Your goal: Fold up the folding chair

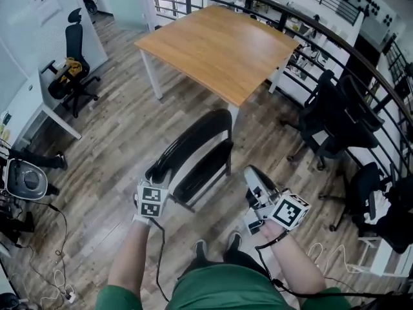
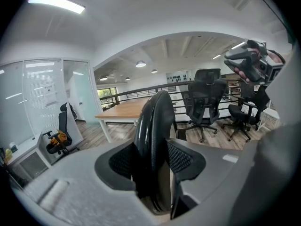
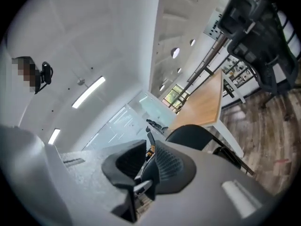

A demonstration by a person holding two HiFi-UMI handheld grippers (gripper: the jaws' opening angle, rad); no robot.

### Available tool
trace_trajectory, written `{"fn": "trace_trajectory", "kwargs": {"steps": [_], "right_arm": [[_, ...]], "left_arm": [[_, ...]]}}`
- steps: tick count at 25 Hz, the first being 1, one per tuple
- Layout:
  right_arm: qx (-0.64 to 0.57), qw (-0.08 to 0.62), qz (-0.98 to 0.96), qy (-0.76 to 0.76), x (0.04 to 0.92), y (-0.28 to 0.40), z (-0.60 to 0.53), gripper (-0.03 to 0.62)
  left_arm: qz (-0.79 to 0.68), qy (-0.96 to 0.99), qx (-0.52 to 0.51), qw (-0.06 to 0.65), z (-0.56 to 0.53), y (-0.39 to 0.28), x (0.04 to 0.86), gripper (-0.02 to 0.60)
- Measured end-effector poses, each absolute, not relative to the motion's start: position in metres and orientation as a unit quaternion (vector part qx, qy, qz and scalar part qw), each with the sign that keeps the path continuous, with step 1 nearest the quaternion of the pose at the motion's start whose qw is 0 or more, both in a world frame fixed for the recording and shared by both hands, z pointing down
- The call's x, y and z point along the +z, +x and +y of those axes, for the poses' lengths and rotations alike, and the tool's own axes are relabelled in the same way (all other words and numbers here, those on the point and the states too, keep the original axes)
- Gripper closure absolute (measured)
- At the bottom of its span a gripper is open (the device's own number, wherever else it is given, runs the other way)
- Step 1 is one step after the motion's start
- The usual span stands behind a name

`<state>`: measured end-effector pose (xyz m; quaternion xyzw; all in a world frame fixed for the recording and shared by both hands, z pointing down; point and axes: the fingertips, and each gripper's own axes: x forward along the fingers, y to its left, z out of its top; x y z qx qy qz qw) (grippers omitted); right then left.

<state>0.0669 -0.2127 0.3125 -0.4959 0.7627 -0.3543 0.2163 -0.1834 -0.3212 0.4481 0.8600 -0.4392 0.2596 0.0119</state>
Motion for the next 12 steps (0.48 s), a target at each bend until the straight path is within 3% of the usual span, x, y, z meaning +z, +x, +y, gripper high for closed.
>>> {"fn": "trace_trajectory", "kwargs": {"steps": [7,9,12], "right_arm": [[-0.253,0.180,0.801,-0.513,0.261,0.053,-0.186,0.537],[-0.227,0.181,0.807,-0.515,0.248,0.052,-0.179,0.580],[-0.197,0.178,0.813,-0.519,0.235,0.054,-0.168,0.589]], "left_arm": [[-0.439,0.858,0.265,0.009,-0.302,-0.176,0.445,0.385],[-0.441,0.857,0.266,0.010,-0.297,-0.172,0.444,0.385],[-0.442,0.855,0.270,0.012,-0.288,-0.166,0.448,0.385]]}}
